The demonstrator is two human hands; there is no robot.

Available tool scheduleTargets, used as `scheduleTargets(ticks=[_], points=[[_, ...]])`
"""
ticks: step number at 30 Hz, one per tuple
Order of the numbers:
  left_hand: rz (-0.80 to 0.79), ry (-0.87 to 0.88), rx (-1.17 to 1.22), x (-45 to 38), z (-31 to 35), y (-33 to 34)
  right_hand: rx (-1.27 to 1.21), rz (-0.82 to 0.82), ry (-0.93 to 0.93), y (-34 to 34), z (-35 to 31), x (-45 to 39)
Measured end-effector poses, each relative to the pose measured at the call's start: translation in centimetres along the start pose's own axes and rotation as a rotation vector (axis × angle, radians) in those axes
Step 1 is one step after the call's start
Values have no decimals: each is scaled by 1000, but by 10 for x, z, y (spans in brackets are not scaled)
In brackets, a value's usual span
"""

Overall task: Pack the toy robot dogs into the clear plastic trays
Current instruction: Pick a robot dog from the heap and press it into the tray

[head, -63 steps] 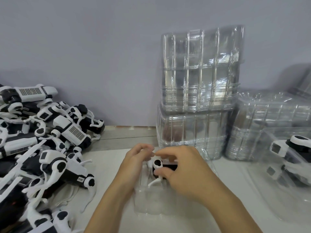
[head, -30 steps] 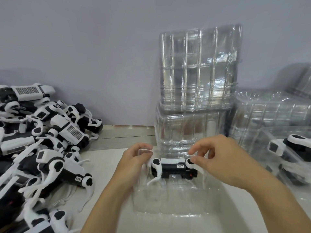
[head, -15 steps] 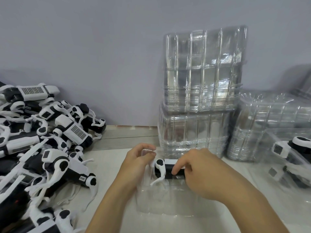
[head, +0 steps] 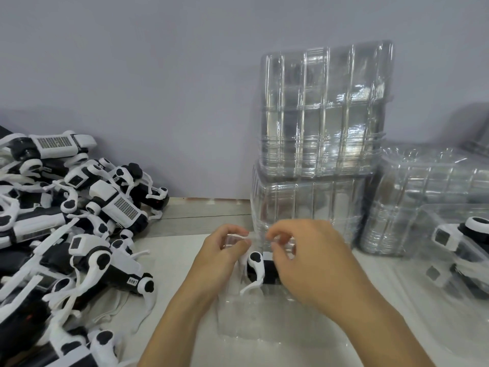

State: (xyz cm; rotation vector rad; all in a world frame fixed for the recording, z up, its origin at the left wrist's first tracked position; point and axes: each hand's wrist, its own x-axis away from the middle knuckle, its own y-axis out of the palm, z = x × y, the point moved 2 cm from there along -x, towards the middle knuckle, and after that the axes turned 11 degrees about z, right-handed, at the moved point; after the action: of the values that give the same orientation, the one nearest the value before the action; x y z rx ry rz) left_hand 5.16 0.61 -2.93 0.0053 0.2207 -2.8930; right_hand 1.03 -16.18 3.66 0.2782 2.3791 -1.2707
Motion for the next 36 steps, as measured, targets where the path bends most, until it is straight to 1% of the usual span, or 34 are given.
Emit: scheduleTargets(ticks=[2,5,9,15,17,19,21,23,24,27,32,36], points=[[-1,-6,13,0,1,1,-35,-38,-48,11,-8,5],[-4,-24,46,1,3,3,17,-56,-118,24,-13,10],[34,-23,17,0,0,2,30,-68,-130,27,-8,9],[45,-8,-16,1,0,3,16,-102,-142,22,-3,6],[44,-15,-15,1,0,2,-14,-153,-118,21,1,5],[41,-36,-8,1,-1,1,-114,-214,-47,14,9,2],[54,-49,1,1,1,1,-188,-187,43,2,22,-3],[64,-60,6,1,1,1,-155,-138,77,-13,39,-7],[64,-63,9,1,2,1,-133,-140,97,-19,48,-8],[58,-66,11,2,3,2,-143,-217,163,-34,67,-6],[62,-63,2,3,3,2,-86,-325,181,-35,73,-3],[63,-72,-3,2,1,2,-121,-361,220,-34,75,-2]])
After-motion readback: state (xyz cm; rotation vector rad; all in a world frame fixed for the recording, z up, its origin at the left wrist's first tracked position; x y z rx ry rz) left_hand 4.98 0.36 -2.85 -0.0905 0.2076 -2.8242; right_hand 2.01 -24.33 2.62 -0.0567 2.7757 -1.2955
